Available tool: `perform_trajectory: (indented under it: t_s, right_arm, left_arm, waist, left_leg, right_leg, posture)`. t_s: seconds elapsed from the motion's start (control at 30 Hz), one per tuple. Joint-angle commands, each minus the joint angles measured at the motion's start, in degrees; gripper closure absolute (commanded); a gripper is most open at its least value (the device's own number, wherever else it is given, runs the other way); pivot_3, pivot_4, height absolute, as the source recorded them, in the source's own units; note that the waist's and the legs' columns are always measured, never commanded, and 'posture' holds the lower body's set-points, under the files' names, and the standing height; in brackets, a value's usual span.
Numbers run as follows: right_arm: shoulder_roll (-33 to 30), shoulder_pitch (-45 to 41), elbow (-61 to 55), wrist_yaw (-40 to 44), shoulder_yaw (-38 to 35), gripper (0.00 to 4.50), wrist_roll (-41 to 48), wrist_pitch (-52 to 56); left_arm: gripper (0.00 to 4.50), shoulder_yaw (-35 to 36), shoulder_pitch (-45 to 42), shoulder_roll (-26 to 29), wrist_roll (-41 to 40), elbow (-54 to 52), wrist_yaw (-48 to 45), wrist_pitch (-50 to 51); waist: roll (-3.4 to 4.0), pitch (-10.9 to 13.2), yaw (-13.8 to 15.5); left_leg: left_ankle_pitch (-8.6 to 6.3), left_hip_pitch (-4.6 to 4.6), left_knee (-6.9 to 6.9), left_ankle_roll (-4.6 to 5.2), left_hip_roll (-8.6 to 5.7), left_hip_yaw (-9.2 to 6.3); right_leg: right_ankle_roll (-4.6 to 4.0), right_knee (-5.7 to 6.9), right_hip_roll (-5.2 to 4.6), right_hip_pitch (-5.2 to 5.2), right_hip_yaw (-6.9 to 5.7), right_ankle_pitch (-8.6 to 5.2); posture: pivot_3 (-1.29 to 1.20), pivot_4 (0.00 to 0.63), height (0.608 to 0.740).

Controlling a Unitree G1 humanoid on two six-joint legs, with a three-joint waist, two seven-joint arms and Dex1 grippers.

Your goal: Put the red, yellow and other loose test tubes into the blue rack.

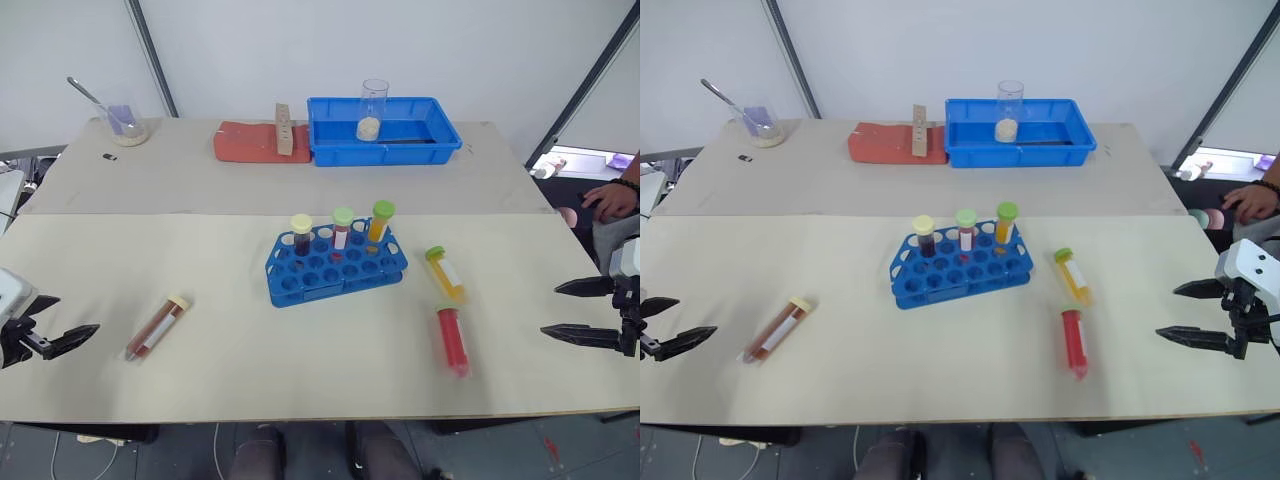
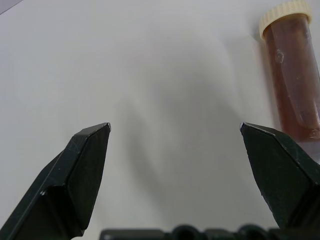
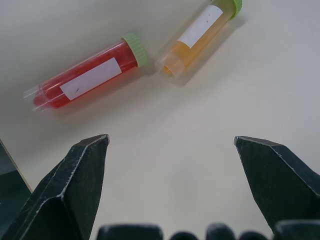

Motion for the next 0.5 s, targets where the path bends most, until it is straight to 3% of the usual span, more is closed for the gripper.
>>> perform_trajectory:
  t_s: [0.03, 0.5]
  right_arm:
    - [-1.2, -0.5, -1.9, 0.1, -1.9, 0.03, 0.8, 1.4]
    - [-0.1, -2.5, -2.7, -0.5, -0.1, 0.03, 0.6, 2.5]
  left_arm:
    - [0.03, 1.0, -0.1, 0.4, -1.0, -1.8, -0.1, 0.8]
    - [0.03, 1.9, -0.4, -0.1, -2.5, -3.9, -0.1, 2.2]
  waist:
    - [0.0, 0.0, 0.0]
    - [0.0, 0.0, 0.0]
  left_leg:
    - [0.0, 0.0, 0.0, 0.0, 0.0, 0.0]
    - [0.0, 0.0, 0.0, 0.0, -0.01, 0.02]
  right_leg:
    - [0.0, 0.0, 0.0, 0.0, 0.0, 0.0]
    - [0.0, -0.01, -0.01, 0.01, 0.01, 0.0]
  posture:
    - [0.0, 0.15, 0.74]
    - [0.0, 0.15, 0.74]
